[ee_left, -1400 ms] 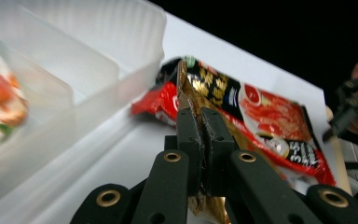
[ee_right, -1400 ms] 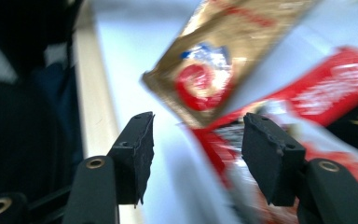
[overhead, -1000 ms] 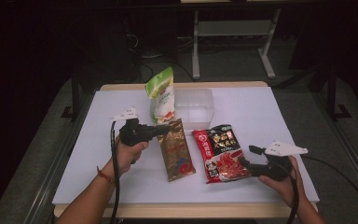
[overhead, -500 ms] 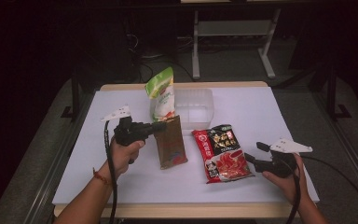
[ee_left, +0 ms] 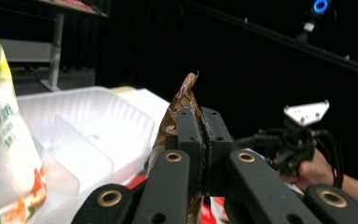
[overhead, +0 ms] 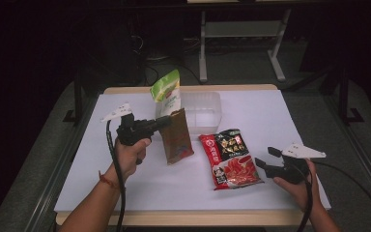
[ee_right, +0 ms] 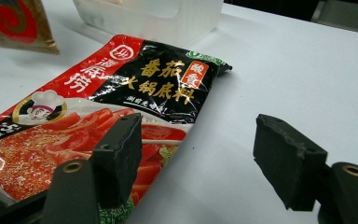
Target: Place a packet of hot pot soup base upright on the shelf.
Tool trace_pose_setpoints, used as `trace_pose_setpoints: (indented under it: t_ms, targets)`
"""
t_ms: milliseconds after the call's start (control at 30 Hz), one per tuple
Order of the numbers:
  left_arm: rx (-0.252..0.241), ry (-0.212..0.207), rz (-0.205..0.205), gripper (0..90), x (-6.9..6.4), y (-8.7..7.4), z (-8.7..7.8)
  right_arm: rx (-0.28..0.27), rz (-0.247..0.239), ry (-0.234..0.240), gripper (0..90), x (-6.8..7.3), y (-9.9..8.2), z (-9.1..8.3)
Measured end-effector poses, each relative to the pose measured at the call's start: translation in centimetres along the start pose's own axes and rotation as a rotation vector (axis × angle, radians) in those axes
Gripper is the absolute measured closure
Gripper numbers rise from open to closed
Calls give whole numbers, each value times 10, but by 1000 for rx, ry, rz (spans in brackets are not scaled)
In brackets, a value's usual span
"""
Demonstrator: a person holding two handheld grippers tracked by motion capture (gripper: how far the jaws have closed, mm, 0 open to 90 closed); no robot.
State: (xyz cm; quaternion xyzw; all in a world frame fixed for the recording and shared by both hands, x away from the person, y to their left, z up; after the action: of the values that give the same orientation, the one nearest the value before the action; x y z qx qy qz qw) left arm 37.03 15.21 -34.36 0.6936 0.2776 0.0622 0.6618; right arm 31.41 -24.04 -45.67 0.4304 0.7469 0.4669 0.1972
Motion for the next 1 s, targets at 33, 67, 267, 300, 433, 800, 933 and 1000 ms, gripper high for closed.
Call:
trace_pose_setpoints:
  t_ms: [33,67,267,300,433,800,933,1000]
  targets:
    - [-1,5,3,881,0,2,1,2,0,0,320,0,0,0]
    - [-21,10,-1,881,-1,6,4,3,0,0,320,0,-1,0]
    - [-29,40,16,881,-2,20,15,9,-5,5,320,1,-1,2]
    - [-31,51,13,881,-1,23,17,9,-5,5,320,1,-1,2]
    - [-60,113,-12,880,6,35,25,21,-7,10,320,1,-3,3]
    - [-58,287,19,880,24,60,52,50,-14,18,325,3,-7,6]
    - [-44,317,19,881,30,64,62,60,-18,26,326,4,-9,7]
    - [-27,358,20,881,38,66,72,62,-17,29,326,4,-9,8]
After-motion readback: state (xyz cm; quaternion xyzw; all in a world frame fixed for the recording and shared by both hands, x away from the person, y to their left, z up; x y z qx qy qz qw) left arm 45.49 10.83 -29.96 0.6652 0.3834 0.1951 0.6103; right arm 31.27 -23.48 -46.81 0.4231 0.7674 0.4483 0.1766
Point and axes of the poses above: each handheld gripper's, and its own axes: z roughly forward along the jaws, y roughly out of its top, x roughly to its left, the point moved 5 cm from there along z, roughly forward along the jaws, and after that the axes turned 4 degrees about z, right-handed, at the moved point
